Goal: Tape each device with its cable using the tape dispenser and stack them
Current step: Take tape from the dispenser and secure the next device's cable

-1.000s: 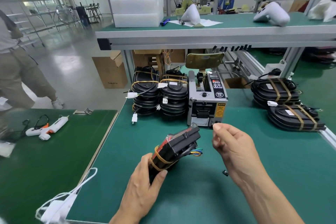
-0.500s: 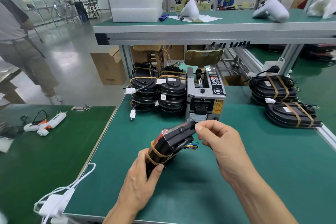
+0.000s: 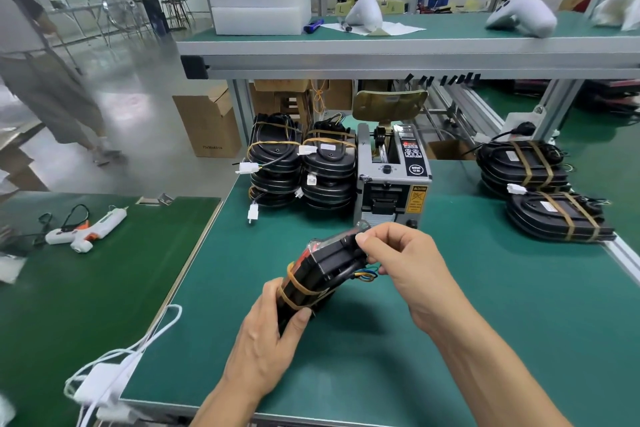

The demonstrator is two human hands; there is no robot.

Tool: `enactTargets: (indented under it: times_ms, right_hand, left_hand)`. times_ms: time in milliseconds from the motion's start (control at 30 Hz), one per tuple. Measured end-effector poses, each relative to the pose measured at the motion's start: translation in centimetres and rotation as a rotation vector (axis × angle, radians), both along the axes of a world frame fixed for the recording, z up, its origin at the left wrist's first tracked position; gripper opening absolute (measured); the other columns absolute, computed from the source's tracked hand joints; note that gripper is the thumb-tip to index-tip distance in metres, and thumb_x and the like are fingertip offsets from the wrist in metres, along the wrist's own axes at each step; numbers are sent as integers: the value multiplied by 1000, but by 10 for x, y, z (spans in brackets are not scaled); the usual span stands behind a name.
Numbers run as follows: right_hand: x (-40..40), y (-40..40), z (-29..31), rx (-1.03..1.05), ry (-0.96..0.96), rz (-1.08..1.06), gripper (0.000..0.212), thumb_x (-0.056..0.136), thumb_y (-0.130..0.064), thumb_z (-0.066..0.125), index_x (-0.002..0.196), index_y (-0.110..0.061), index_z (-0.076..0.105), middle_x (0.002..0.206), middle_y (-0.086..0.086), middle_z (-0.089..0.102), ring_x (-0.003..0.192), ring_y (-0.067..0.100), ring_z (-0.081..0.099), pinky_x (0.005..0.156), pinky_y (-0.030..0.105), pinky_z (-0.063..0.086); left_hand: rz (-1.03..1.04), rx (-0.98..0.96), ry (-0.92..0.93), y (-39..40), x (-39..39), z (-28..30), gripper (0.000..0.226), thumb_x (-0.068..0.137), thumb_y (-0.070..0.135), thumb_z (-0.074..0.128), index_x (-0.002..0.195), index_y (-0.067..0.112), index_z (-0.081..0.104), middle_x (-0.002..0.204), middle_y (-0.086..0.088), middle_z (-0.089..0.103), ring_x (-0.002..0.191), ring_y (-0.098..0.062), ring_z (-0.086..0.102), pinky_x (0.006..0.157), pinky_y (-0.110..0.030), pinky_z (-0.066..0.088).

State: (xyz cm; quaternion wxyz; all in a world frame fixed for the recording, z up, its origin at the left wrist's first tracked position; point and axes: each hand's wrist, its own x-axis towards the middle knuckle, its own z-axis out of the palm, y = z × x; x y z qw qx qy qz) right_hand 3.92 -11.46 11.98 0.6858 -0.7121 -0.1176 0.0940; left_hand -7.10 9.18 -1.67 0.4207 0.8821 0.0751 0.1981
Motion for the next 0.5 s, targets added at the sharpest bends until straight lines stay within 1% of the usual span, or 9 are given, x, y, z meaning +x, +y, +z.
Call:
enactTargets:
  times_ms: [100,167,267,333,500]
  right_hand:
    - [2,3,-1,-17,-8,-14,23,91,-18,76,68,-21,72,65,-8,63,62,5,51,58,9,40]
    - [2,4,-3,-20,-11,-14,22,90,-18,77,69,-21,73,65,-9,62,61,4,50,57,8,39]
    - [3,5,-4,-33,-13,-7,20,90,-19,77,70,-20,74,65,-9,61,61,5,48,58,9,38]
    - [3,5,-4,-34,-7,-9,18,89,-19,78,71,-18,74,66,-7,62,63,7,49,59,10,40]
    - [5,6,-4,-51,-11,-35,21,89,-16,78,68,-16,73,64,-7,61,62,8,48,59,11,41]
  left_hand:
    - [-4,-24,3,0,0,0,57,92,89,41,124,42,46,97,13,69,84,-11,64,77,-28,50]
    - [-7,-29,5,0,0,0,60,92,89,42,125,39,48,99,13,69,84,-12,65,77,-32,51]
    - [-7,-25,8,0,-1,0,60,92,89,42,127,40,46,99,13,69,84,-13,65,79,-34,53]
    - [-5,-23,13,0,0,0,59,92,89,42,127,42,46,102,13,70,85,-13,66,80,-37,54]
    - [-5,-18,17,0,-1,0,58,91,90,40,128,45,44,104,13,70,88,-13,66,82,-37,54]
